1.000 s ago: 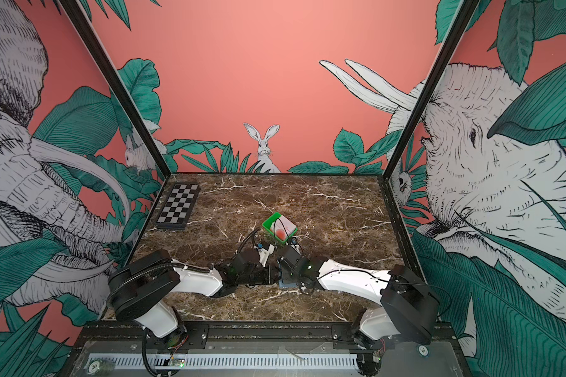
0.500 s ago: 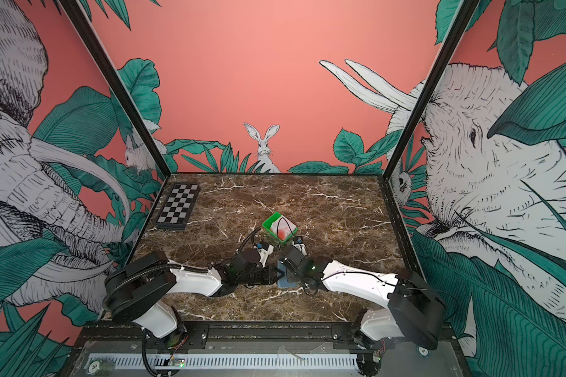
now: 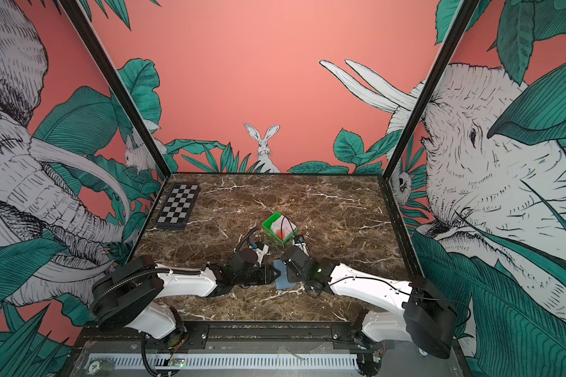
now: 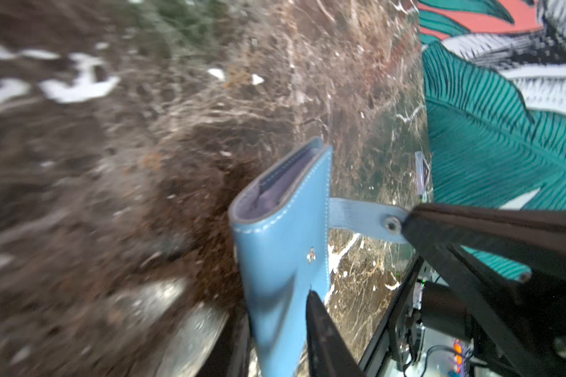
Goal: Insert credit cards into a card holder
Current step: Place the card holder at the center of the table, then open the card holder at the center of the table.
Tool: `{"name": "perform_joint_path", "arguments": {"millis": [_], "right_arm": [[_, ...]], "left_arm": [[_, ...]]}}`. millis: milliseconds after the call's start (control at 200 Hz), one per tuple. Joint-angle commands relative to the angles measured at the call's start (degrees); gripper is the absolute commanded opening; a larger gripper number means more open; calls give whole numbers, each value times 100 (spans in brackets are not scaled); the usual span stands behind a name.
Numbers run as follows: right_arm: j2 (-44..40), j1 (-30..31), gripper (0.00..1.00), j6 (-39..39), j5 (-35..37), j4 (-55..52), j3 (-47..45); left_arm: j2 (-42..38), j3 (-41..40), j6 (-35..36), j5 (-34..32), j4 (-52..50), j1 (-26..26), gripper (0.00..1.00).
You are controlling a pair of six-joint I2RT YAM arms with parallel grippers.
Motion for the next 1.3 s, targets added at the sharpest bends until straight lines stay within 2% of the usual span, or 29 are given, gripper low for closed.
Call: {"name": "perform_joint_path", "arguments": {"millis": [0, 210, 600, 1055, 1295], "right_arm": [[-145, 69, 0, -68, 58, -95, 189], [-172, 205, 0, -109, 80, -248, 435], [-335, 359, 0, -202, 159, -448, 678], [-462, 587, 0, -337, 310, -448, 841], [-462, 603, 0, -361, 332, -481, 869]], "left_arm": [[-363, -47, 91, -166, -552, 86, 40], [-527, 91, 134, 60, -752, 85, 56], [-460, 118, 17, 352, -360, 89, 73], [-507, 14, -84, 423, -137, 134, 77], [-476, -18, -101, 392, -205, 174, 74]]}}
